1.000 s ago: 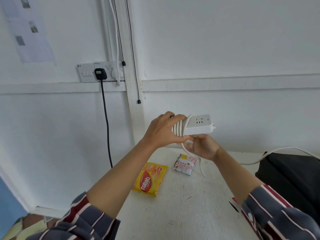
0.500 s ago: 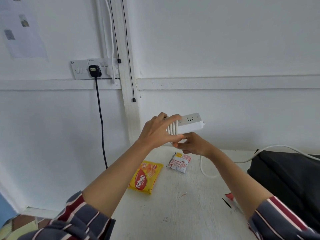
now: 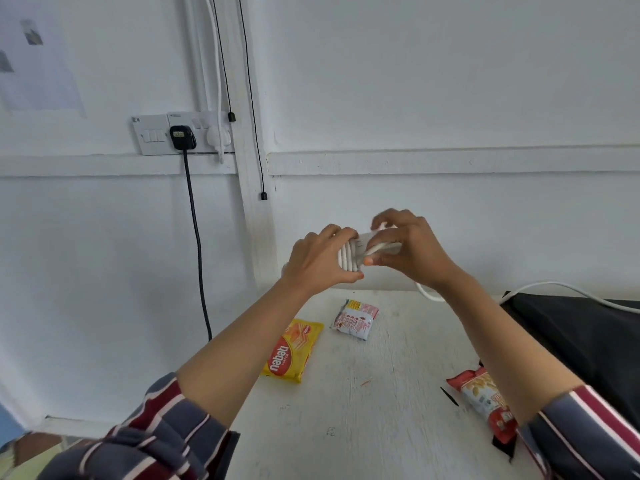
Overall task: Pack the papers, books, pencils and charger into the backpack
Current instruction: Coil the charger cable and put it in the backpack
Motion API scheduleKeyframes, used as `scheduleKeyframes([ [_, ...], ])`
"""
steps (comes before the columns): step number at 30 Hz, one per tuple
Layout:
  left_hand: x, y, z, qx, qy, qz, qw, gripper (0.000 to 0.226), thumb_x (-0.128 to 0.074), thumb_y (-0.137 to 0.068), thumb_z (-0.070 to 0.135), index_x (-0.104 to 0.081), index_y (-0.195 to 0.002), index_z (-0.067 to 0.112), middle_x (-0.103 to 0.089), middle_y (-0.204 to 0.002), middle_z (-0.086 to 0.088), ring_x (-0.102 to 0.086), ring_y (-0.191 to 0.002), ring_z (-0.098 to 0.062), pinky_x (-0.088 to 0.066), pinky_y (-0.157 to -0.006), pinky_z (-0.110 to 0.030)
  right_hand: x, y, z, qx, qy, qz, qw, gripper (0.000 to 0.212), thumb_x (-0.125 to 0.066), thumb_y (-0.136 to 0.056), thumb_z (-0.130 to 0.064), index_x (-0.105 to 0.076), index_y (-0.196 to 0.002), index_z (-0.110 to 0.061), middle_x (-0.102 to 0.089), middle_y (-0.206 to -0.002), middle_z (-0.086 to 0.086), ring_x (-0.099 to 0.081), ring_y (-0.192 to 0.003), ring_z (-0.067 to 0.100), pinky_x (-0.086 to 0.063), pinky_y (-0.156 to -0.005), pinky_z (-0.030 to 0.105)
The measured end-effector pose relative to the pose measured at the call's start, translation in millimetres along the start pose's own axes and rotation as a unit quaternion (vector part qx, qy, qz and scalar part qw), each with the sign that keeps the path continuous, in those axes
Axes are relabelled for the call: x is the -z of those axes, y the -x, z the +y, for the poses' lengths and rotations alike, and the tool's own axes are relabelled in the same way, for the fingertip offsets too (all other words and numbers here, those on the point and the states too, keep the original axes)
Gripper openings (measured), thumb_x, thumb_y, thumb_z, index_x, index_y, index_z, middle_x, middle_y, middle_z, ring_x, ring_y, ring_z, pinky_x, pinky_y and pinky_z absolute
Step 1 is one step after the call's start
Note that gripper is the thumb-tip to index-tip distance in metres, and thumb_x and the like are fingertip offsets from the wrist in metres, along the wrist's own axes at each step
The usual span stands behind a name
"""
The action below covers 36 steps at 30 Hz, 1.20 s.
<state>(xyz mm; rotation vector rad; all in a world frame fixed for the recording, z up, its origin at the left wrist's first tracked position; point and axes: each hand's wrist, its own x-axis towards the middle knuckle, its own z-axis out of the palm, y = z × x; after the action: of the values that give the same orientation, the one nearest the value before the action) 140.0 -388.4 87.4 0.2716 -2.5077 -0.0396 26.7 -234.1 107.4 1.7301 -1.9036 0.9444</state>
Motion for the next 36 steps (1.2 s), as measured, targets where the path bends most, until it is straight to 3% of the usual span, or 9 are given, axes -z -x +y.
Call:
scheduleKeyframes([
  [2,0,-2,7,-0.008,0.026,0.033,0.999,0.070,-0.075,-0.067,0.052,-0.052,-0.125,0.022,-0.055,-0.122,0.000,-0.059,-0.094,-0.026,-0.049,-0.077,-0.035,-1,-1,5,-0.029,-0.049,0.037,0.998,0.018,-0.081,-0.067,-0.024,-0.072,-0.082,-0.022,-0.055,-0.124,0.006,-0.046,-0.120,0.020,-0.035,-0.098,0.030],
  [4,2,-5,10,-0.020,0.036,0.056,0.998,0.073,-0.076,-0.064,0.055,-0.053,-0.125,0.023,-0.057,-0.121,0.000,-0.061,-0.093,-0.026,-0.049,-0.077,-0.035,2,-1,7,-0.098,-0.149,0.040,0.983,0.019,-0.078,-0.070,-0.017,-0.067,-0.084,-0.023,-0.057,-0.119,0.003,-0.043,-0.127,0.018,-0.036,-0.098,0.029],
  [8,4,-6,13,-0.025,0.044,0.064,0.997,0.076,-0.073,-0.061,0.064,-0.053,-0.123,0.024,-0.058,-0.116,0.002,-0.061,-0.089,-0.022,-0.047,-0.072,-0.030,2,-1,8,-0.098,-0.192,0.055,0.975,0.020,-0.076,-0.072,-0.013,-0.065,-0.087,-0.021,-0.063,-0.093,-0.005,-0.060,-0.096,0.020,-0.046,-0.082,0.029],
  [11,-1,-2,11,-0.042,0.039,0.063,0.996,0.072,-0.068,-0.065,0.062,-0.053,-0.122,0.022,-0.059,-0.112,0.002,-0.062,-0.083,-0.023,-0.046,-0.067,-0.029,4,-2,13,-0.110,-0.208,0.012,0.972,0.020,-0.074,-0.077,-0.016,-0.066,-0.088,-0.031,-0.064,-0.093,-0.015,-0.060,-0.094,0.012,-0.046,-0.085,0.026],
  [18,2,4,3,-0.104,0.010,0.046,0.993,0.082,-0.055,-0.071,0.065,-0.016,-0.139,0.040,-0.058,-0.111,-0.002,-0.060,-0.076,-0.022,-0.047,-0.061,-0.029,19,-19,30,-0.183,-0.277,-0.130,0.934,0.014,-0.076,-0.073,-0.017,-0.073,-0.086,-0.014,-0.072,-0.086,0.003,-0.067,-0.083,0.013,-0.049,-0.079,0.026],
  [22,-4,3,4,-0.202,-0.040,0.092,0.974,0.071,-0.044,-0.074,0.065,-0.027,-0.139,0.039,-0.057,-0.102,-0.007,-0.058,-0.066,-0.020,-0.053,-0.052,-0.030,11,-24,39,-0.261,-0.379,-0.083,0.884,0.015,-0.059,-0.085,0.002,-0.069,-0.086,-0.008,-0.071,-0.068,-0.003,-0.066,-0.063,0.009,-0.049,-0.059,0.017],
  [32,-5,-4,11,-0.206,0.005,0.071,0.976,0.061,-0.046,-0.070,0.067,-0.044,-0.118,0.030,-0.061,-0.102,-0.005,-0.061,-0.066,-0.022,-0.054,-0.054,-0.031,-11,11,62,-0.326,-0.307,-0.141,0.883,0.003,-0.062,-0.082,-0.010,-0.059,-0.083,-0.011,-0.065,-0.058,-0.006,-0.060,-0.051,0.001,-0.048,-0.068,0.027],
  [34,-3,-8,10,-0.192,0.009,0.067,0.979,0.063,-0.047,-0.068,0.067,-0.050,-0.119,0.029,-0.062,-0.100,-0.004,-0.062,-0.065,-0.023,-0.053,-0.055,-0.029,-4,19,68,-0.294,-0.231,-0.170,0.912,0.029,-0.065,-0.063,-0.019,-0.065,-0.082,0.003,-0.067,-0.069,0.003,-0.063,-0.060,0.002,-0.048,-0.067,0.020],
  [36,-1,-11,8,-0.153,0.020,0.062,0.986,0.066,-0.049,-0.066,0.067,-0.058,-0.117,0.026,-0.062,-0.102,-0.003,-0.063,-0.070,-0.024,-0.052,-0.057,-0.030,4,23,76,-0.305,-0.176,-0.152,0.924,0.026,-0.061,-0.075,-0.020,-0.068,-0.069,0.004,-0.068,-0.070,0.010,-0.063,-0.069,0.010,-0.045,-0.077,0.024],
])
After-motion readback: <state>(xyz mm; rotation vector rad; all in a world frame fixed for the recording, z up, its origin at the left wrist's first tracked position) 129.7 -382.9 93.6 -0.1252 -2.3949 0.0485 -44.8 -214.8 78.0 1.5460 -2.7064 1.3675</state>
